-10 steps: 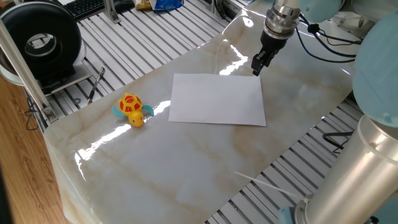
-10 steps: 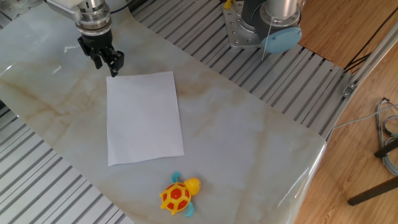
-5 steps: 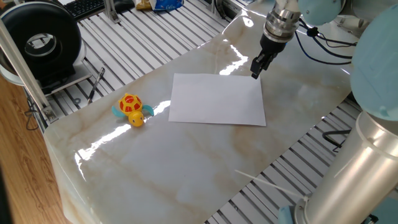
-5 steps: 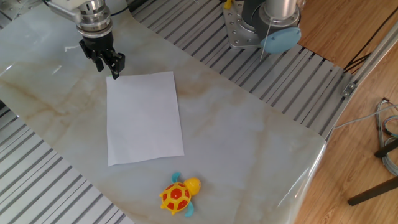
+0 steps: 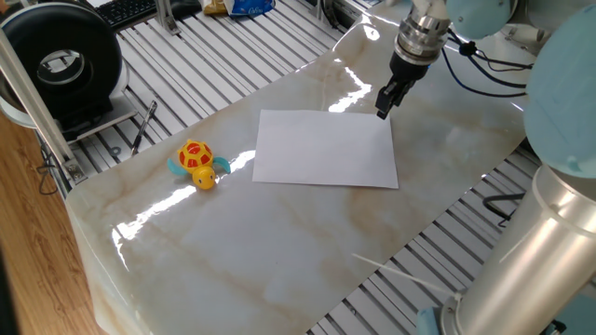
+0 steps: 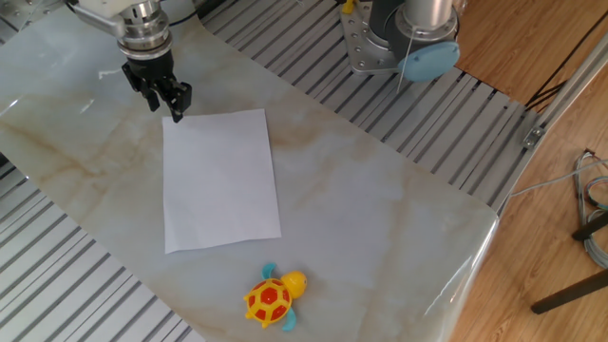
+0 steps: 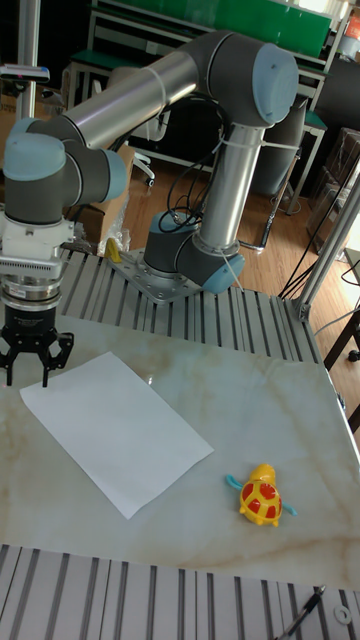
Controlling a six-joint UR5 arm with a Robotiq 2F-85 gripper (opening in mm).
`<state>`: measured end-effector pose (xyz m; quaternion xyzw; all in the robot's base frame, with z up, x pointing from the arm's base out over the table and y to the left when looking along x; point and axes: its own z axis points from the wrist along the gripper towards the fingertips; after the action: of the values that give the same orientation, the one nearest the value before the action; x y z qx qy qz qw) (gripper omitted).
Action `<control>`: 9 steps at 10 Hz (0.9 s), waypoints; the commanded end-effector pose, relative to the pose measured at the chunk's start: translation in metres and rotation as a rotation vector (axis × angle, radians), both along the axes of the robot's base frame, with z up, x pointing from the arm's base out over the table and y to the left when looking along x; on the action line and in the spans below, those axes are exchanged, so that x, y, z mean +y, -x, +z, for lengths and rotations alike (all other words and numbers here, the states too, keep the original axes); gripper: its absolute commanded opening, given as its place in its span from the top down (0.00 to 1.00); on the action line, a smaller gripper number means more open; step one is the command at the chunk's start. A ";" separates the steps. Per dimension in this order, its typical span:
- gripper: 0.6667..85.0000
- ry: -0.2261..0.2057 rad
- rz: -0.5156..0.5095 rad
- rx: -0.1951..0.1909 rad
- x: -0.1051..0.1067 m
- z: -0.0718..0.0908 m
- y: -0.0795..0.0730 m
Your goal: Flip over and spread out the paper that is laid flat on the table
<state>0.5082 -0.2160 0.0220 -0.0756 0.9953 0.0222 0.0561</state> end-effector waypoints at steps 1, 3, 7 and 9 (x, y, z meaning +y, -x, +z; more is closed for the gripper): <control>0.38 -0.014 -0.001 -0.009 0.001 -0.001 -0.002; 0.38 -0.027 0.003 -0.014 0.002 -0.006 -0.001; 0.38 -0.062 -0.020 -0.009 0.012 -0.010 0.000; 0.38 -0.058 -0.014 -0.011 0.010 -0.010 0.001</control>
<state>0.5058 -0.2074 0.0117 -0.0707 0.9947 0.0443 0.0594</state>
